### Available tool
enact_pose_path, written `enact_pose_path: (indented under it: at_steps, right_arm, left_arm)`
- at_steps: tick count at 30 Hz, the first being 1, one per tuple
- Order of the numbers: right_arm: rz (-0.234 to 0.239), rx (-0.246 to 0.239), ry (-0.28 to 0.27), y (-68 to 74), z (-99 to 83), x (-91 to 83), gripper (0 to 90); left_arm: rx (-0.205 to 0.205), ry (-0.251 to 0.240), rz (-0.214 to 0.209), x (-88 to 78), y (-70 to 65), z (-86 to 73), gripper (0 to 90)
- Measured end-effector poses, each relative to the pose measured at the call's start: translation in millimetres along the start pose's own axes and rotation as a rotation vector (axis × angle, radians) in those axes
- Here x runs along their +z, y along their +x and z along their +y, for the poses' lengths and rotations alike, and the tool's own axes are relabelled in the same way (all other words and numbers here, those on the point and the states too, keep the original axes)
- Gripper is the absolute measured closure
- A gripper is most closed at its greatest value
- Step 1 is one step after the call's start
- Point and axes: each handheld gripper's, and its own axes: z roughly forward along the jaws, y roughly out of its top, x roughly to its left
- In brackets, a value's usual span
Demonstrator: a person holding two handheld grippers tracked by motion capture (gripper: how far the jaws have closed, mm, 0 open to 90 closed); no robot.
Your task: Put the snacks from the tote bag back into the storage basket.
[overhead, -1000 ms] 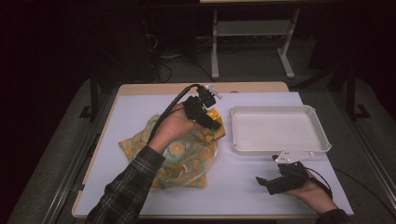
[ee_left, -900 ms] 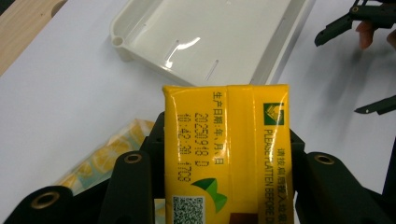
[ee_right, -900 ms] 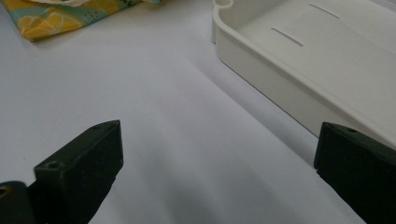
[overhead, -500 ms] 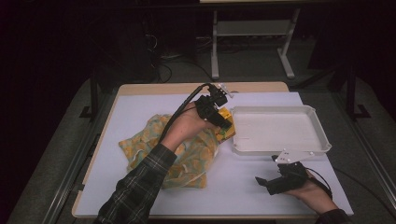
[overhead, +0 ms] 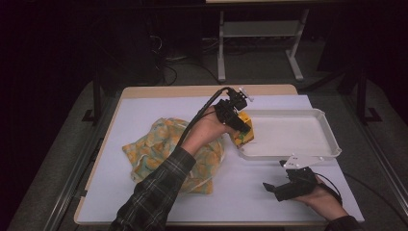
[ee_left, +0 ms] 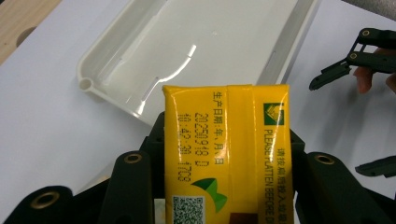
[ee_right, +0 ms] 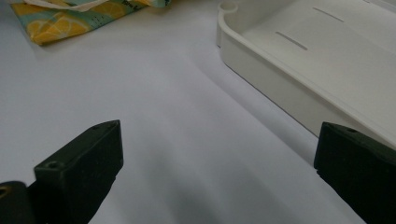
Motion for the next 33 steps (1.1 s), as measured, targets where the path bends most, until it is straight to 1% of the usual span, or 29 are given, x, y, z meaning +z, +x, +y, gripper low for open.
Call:
enact_pose_path:
  at_steps: [1, 3, 5, 8, 9, 11, 17, 19, 23, 24, 26, 29, 32, 33]
  right_arm:
    - [0.001, -0.002, -0.001, -0.1, 0.0, 0.0, 1.1]
    - [0.001, 0.000, -0.003, 0.1, 0.0, 0.0, 1.1]
    - [0.002, 0.001, -0.004, 0.2, 0.0, -0.1, 1.1]
    - [0.003, 0.001, -0.004, 0.4, 0.0, -0.2, 1.1]
    - [0.003, 0.000, -0.004, 0.3, 0.0, -0.1, 1.1]
    - [0.003, -0.001, -0.007, 0.3, 0.0, 0.1, 1.1]
    - [0.004, -0.001, -0.003, 0.4, 0.2, 0.1, 1.1]
    - [0.006, 0.000, -0.004, 0.5, 0.1, 0.1, 1.1]
    - [0.005, 0.000, -0.005, 0.4, 0.2, -0.2, 1.1]
    - [0.006, 0.000, -0.003, 0.4, 0.2, -0.3, 1.1]
    - [0.007, 0.001, -0.006, 0.6, 0.1, -0.1, 1.1]
    - [0.007, -0.002, -0.007, 0.4, 0.0, -0.2, 1.1]
    - [0.008, -0.004, -0.006, 0.2, 0.1, -0.3, 1.1]
    - [0.008, -0.002, -0.005, 0.4, 0.1, -0.4, 1.1]
  left_arm:
    - [0.000, 0.000, 0.000, 0.0, 0.0, 0.0, 53.5]
    - [-0.006, -0.017, -0.001, 7.4, -1.4, 1.8, 53.5]
    - [-0.005, -0.015, -0.003, 9.3, -1.7, 2.3, 53.5]
    - [-0.011, -0.020, -0.002, 17.3, -3.5, 4.6, 53.5]
    - [-0.006, -0.018, -0.004, 18.7, -3.8, 5.2, 53.5]
    - [-0.012, -0.024, -0.007, 21.7, -5.1, 6.1, 53.5]
    - [-0.008, -0.020, -0.009, 27.1, -6.3, 7.3, 53.5]
    - [-0.014, -0.024, -0.015, 30.6, -7.5, 7.5, 53.5]
    - [-0.012, -0.018, -0.017, 35.3, -7.5, 8.4, 53.4]
    - [-0.017, -0.020, -0.020, 36.8, -8.2, 8.5, 53.4]
    - [-0.010, -0.019, -0.023, 38.1, -8.4, 9.1, 53.4]
    - [-0.013, -0.019, -0.025, 39.9, -9.0, 9.6, 53.4]
    - [-0.009, -0.008, -0.025, 43.8, -9.6, 9.5, 53.4]
    - [-0.017, -0.004, -0.027, 46.5, -10.2, 9.2, 53.4]
